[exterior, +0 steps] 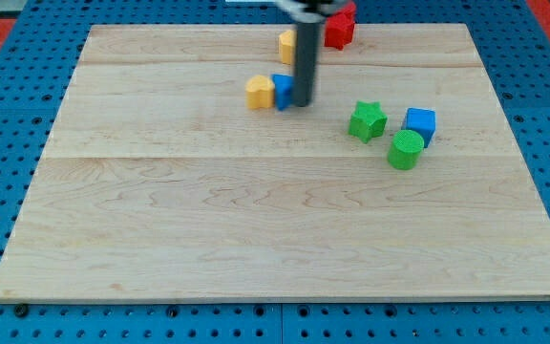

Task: Push the blue triangle below the yellow hexagon

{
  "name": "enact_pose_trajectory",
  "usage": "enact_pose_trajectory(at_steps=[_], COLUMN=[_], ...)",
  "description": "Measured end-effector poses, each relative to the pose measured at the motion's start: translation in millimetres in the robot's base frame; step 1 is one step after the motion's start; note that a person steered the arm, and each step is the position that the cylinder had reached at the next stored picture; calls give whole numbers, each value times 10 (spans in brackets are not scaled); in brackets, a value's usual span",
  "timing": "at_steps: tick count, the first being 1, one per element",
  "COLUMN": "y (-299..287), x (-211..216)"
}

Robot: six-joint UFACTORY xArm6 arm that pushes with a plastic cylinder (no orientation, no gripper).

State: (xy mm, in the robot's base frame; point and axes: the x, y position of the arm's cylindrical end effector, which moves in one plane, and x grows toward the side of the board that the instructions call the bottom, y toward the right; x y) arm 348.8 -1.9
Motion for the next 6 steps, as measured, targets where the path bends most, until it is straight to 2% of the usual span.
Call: enact_pose_trajectory(at_steps=[2, 3, 4, 5, 6], y=[-69, -841, -853, -339, -293], x=[-135, -104, -314, -575, -574])
